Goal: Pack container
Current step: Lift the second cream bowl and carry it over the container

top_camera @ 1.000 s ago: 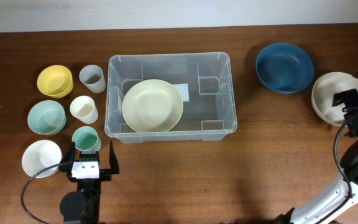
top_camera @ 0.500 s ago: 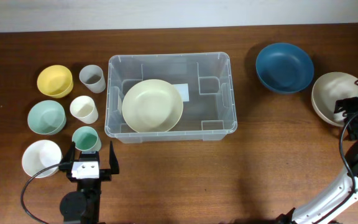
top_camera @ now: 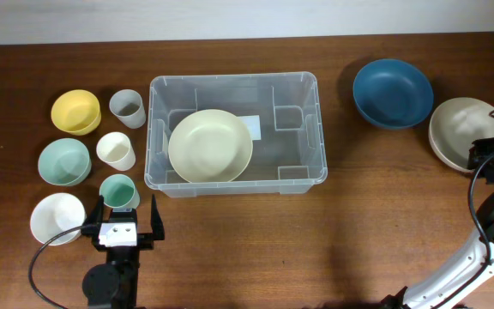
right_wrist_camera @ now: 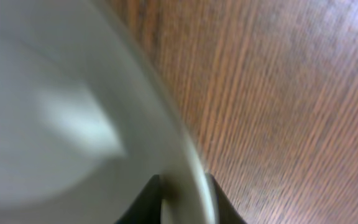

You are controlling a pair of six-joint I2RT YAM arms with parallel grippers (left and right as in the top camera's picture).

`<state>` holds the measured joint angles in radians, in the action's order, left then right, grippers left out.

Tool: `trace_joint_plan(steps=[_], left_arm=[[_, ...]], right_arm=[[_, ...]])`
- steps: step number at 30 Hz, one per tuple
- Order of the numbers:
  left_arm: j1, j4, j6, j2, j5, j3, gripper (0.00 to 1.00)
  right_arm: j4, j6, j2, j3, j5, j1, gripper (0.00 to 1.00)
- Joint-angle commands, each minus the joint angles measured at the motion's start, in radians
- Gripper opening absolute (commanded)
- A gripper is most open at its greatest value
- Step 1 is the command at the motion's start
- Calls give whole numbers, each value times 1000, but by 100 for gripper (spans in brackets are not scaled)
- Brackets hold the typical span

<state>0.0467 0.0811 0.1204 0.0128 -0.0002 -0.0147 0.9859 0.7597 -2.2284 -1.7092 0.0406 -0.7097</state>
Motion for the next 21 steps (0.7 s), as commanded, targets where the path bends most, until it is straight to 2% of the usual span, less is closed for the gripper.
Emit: trace_joint_plan(steps=[1, 6, 10, 21], left_arm=[[5, 2, 16, -8, -3, 6, 99], [5, 2, 16, -8, -3, 6, 99], [5, 2, 16, -8, -3, 6, 99], [5, 2, 16, -8, -3, 6, 99]], right_arm=[[13, -3, -13, 9, -30, -26, 4], [29, -9, -13, 9, -10, -87, 4], [19, -79, -13, 9, 98, -151, 4], [-27, -289, 60, 8, 663, -311, 4]])
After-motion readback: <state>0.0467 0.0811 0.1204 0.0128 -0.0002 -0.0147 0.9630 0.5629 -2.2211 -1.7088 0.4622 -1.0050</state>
